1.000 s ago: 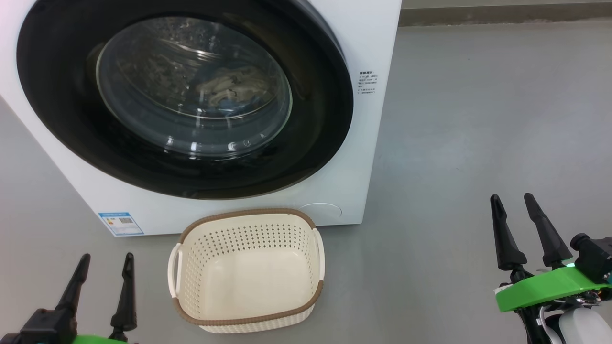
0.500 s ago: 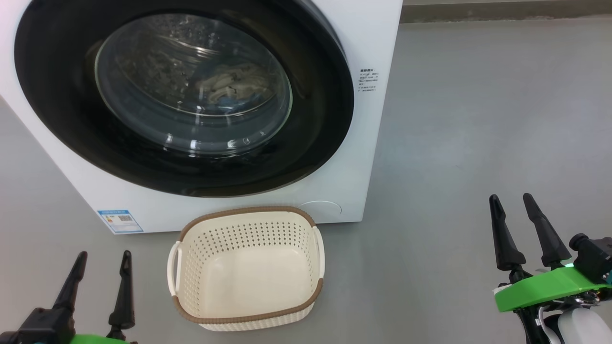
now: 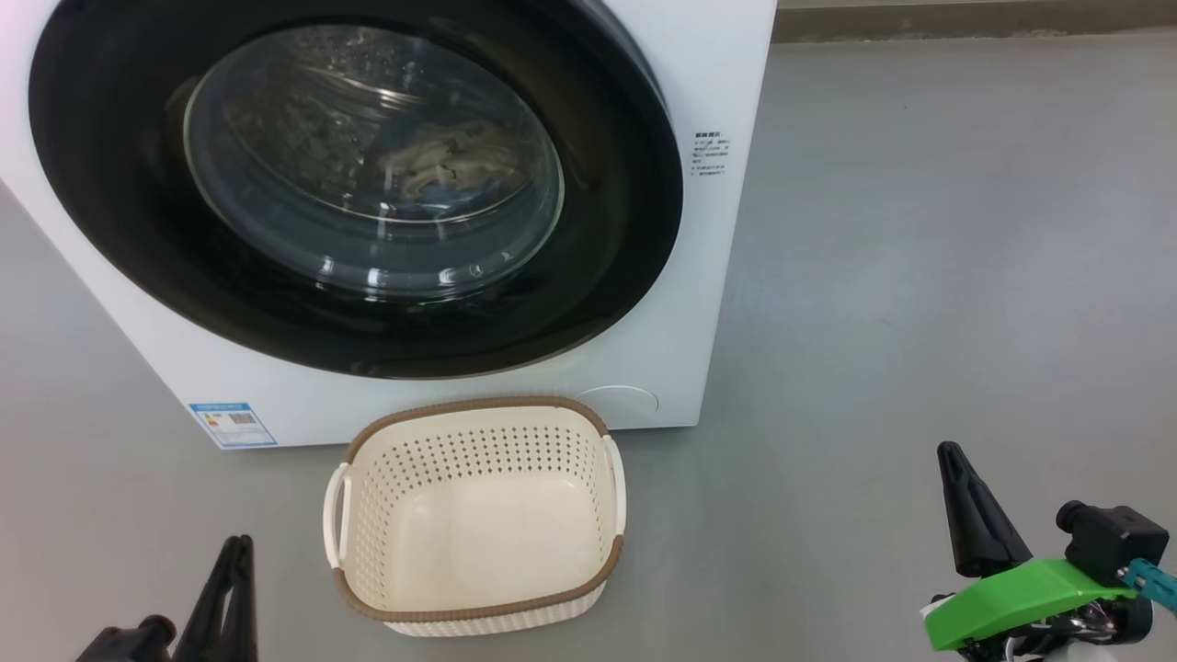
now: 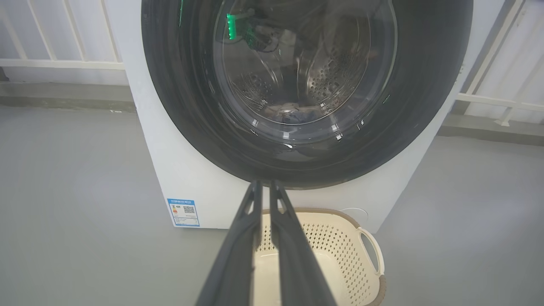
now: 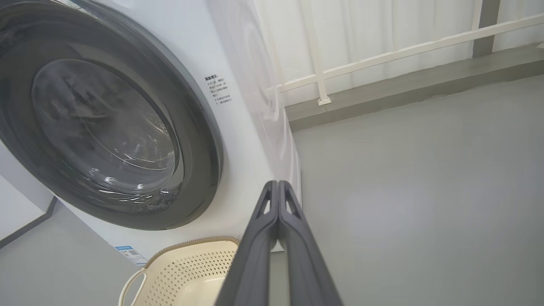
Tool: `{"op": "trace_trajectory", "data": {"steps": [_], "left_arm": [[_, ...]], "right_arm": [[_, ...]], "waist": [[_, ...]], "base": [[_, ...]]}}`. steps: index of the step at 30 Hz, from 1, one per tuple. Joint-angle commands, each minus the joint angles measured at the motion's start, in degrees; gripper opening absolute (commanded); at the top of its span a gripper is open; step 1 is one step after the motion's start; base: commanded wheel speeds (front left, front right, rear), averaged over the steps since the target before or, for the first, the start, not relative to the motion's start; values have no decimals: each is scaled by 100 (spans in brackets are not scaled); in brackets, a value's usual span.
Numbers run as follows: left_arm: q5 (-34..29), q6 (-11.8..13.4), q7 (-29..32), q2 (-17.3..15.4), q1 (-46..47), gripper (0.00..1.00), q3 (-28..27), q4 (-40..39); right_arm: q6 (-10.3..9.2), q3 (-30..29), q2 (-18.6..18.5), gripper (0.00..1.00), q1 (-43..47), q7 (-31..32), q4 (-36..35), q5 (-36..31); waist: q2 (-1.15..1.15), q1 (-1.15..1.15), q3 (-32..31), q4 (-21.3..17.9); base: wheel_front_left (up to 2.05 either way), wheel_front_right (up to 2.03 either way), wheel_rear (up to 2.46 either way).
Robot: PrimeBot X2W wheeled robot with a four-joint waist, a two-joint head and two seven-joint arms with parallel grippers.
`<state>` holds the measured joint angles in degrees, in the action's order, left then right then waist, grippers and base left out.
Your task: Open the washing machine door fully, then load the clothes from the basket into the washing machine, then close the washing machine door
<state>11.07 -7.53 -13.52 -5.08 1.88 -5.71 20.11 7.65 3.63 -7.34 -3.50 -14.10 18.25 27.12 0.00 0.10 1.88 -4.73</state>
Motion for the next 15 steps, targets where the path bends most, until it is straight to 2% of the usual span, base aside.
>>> {"op": "trace_trajectory", "data": {"steps": [1,5,15], "left_arm": [[184,0,35,-74,117,0,-38,-132],[453,0,93,-64,122,0,-30,-150],[1192,1,267,-37,151,0,-26,-198]], "right_arm": [[-1,-38,-71,0,-139,48,-153,176],[-1,-66,-57,0,-141,112,-160,395],[-3,-145,-18,0,-158,289,-183,994]], "waist": [[0,4,-11,9],[0,-7,-8,25],[0,-9,-19,68]], "base": [[0,0,0],[0,0,0],[0,0,0]]}}
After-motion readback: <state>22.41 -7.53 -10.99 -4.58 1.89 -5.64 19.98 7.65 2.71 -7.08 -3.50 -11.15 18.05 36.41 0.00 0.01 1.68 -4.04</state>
